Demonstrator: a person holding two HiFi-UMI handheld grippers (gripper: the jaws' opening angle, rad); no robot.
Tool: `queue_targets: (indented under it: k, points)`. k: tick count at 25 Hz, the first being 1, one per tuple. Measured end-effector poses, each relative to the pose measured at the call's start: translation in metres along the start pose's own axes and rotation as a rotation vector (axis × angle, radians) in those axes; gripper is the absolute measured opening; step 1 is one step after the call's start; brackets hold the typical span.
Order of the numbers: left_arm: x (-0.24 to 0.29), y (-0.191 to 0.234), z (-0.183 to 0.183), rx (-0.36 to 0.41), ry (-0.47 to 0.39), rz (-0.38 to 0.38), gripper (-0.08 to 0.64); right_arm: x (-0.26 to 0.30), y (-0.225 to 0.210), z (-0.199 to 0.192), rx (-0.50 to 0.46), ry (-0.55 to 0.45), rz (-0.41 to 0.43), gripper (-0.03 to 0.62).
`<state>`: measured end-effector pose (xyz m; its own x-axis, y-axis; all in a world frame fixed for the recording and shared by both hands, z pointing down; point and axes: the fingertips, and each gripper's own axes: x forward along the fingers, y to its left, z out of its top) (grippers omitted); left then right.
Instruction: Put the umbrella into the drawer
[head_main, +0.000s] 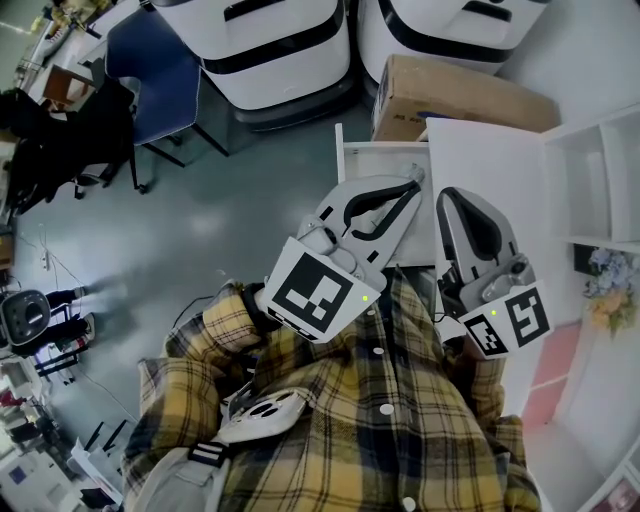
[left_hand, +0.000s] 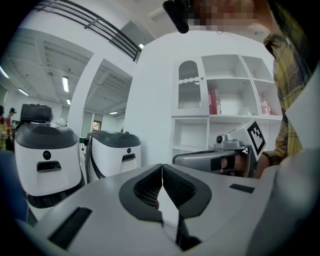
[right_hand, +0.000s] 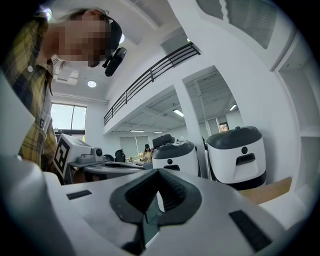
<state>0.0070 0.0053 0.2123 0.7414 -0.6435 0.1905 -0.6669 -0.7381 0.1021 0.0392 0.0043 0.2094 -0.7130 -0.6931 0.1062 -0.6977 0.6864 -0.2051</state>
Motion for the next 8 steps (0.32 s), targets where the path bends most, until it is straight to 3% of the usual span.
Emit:
queue_targets:
  k: [8]
  points:
    - [0.0009,0.0005,-0.0032,0.009,0.011,-0.006,0.021,-0.0002,-0.0030,-0.0009,0.014,0.005,-0.007,0.015]
